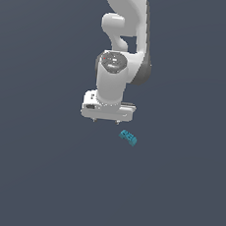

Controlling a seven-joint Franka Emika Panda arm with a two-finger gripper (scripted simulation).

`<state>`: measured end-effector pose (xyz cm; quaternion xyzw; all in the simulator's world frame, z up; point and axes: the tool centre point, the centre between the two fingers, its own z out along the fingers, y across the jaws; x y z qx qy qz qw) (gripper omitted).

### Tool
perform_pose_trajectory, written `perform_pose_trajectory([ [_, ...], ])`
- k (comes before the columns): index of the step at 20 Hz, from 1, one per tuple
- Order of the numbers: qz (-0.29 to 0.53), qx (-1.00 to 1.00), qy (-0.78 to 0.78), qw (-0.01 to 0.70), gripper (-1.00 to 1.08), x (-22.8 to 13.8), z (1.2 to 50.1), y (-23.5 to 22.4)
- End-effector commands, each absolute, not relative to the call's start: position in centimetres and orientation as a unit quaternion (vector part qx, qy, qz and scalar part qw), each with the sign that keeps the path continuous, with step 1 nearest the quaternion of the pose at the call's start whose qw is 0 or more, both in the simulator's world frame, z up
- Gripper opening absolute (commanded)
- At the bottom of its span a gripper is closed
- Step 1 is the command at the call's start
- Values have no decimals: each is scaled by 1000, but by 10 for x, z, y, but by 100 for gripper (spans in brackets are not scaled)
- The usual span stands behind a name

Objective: Pick up the object and move it to a goal position.

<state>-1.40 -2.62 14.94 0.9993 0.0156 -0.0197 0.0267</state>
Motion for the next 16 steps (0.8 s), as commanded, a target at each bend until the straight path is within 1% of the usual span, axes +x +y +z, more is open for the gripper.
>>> perform_pose_trajectory([
  [1, -20, 999, 25, 27, 100, -14, 148, -24],
  [8, -19, 996, 84, 25, 100, -12, 137, -11],
  [16, -16, 979, 201, 20, 100, -11, 117, 17],
])
